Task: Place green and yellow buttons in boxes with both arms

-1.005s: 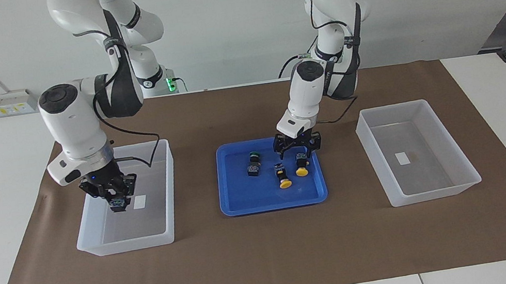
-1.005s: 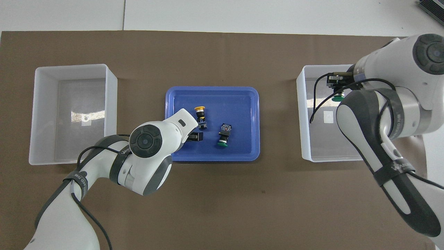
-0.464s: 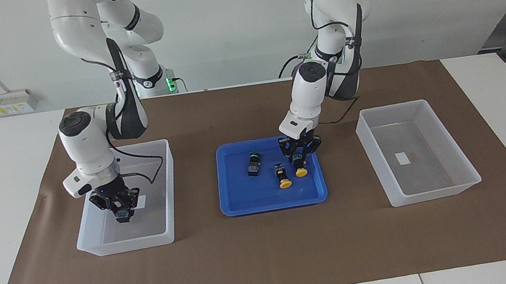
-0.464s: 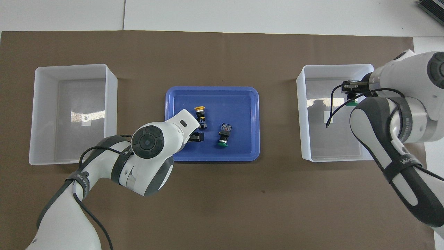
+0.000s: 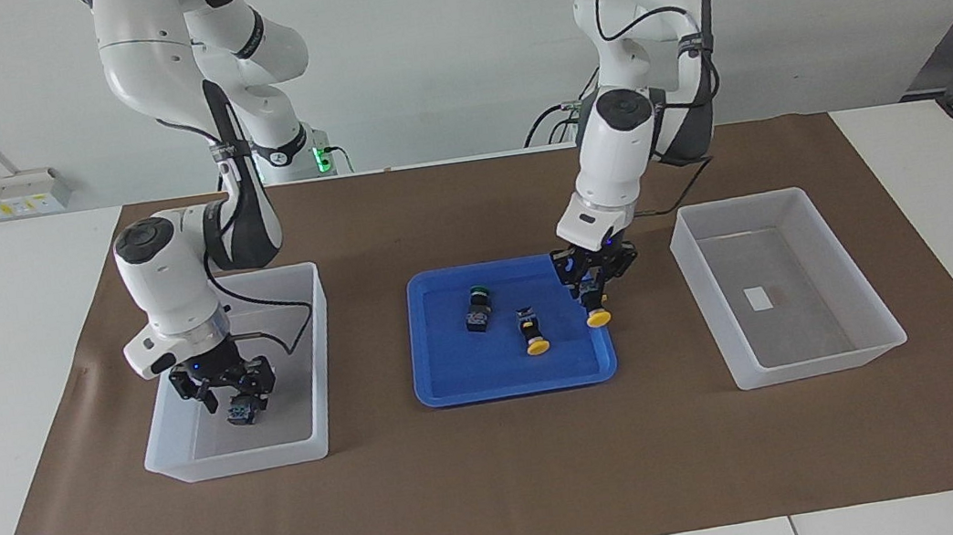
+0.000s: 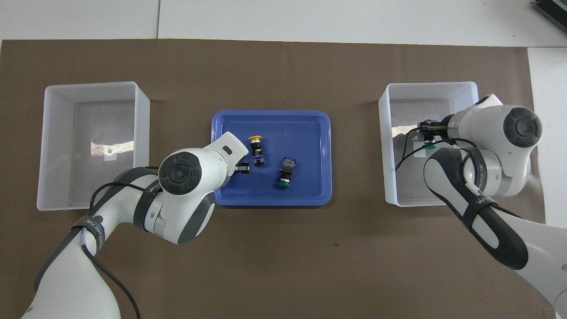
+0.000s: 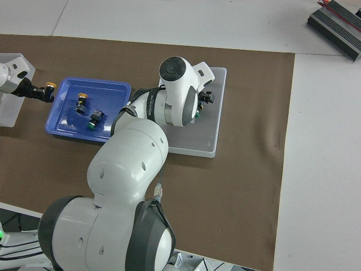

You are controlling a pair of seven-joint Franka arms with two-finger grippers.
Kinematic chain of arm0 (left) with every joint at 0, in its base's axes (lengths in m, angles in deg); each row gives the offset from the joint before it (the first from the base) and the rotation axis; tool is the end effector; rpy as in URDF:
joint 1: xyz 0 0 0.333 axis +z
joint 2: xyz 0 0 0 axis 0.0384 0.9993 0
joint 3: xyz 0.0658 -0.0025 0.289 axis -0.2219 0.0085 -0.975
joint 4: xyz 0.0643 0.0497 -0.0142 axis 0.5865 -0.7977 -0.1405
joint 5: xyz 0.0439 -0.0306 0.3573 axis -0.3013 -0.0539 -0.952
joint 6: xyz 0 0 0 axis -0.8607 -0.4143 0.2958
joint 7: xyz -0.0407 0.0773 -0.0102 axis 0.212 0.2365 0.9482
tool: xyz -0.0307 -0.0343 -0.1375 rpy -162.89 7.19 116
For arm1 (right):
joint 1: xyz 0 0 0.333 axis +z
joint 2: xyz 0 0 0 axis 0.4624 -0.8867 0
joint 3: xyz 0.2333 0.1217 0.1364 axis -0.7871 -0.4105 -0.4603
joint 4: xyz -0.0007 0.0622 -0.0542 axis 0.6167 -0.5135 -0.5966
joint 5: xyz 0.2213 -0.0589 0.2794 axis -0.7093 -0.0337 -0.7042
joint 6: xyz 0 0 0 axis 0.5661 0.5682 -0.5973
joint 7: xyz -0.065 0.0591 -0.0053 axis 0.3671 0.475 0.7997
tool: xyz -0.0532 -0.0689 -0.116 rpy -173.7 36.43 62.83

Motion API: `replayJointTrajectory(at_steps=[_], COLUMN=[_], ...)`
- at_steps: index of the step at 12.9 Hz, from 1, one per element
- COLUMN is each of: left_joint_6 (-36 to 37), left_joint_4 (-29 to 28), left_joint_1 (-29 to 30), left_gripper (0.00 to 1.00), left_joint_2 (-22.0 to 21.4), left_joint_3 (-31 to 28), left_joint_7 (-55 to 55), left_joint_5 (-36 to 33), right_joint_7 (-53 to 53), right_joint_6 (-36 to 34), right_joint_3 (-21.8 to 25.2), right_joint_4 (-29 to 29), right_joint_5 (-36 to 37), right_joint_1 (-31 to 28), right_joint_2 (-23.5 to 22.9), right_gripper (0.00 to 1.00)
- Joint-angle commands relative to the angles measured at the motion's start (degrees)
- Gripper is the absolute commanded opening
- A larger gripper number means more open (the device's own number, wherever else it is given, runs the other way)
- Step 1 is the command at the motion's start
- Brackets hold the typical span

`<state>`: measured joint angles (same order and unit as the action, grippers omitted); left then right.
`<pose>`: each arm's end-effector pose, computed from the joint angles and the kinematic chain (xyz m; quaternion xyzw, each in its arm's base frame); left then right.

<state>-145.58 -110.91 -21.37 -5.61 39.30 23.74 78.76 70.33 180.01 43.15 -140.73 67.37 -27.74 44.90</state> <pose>0.5201 -0.2287 0.3602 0.9962 -0.0083 0.0759 0.0409 0.6075 -0.0117 0.2985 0.9904 -0.0441 0.1310 0.0076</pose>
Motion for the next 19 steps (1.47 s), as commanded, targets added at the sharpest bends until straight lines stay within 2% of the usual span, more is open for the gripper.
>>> replayJointTrajectory(at_steps=[1, 3, 5, 9, 12, 15, 19], left_joint_6=[9.0, 11.6, 10.3, 0.3, -6.1, -10.8, -12.2], left_joint_4=[4.1, 6.0, 6.1, 4.2, 1.9, 0.1, 0.1], left_joint_1=[6.1, 11.0, 16.0, 23.0, 27.6, 28.2, 27.3], left_gripper=[0.0, 0.0, 0.0, 0.0, 0.0, 0.0, 0.0], left_joint_2=[-2.5, -2.7, -2.9, -2.4, -1.7, 1.1, 5.0], left_joint_3=[0.3, 0.3, 0.3, 0.4, 0.5, 0.5, 0.5], left_joint_7=[-7.6, -13.3, -20.0, -25.0, -32.9, -35.5, -35.6], left_joint_5=[0.1, 0.1, 0.1, 0.1, 0.2, 0.2, 0.1], right_joint_7=[-2.6, -9.3, -15.5, -29.7, -37.7, -41.3, -42.4], right_joint_6=[-11.1, -16.1, -16.0, -14.1, -9.8, -7.0, -6.0], right_joint_3=[-0.8, -0.8, -0.8, -0.8, -0.9, -0.8, -0.8], right_joint_4=[3.5, 7.0, 7.4, 7.4, 7.4, 8.6, 9.2], right_joint_5=[-1.1, -0.9, -0.7, -1.1, -1.1, -0.9, 1.4], right_joint_1=[2.6, 6.2, 10.9, 22.1, 26.7, 30.1, 33.4], right_joint_2=[5.4, 5.8, 5.7, 3.8, 1.3, -2.6, -7.2], right_gripper=[1.0, 1.0, 1.0, 1.0, 1.0, 1.0, 1.0])
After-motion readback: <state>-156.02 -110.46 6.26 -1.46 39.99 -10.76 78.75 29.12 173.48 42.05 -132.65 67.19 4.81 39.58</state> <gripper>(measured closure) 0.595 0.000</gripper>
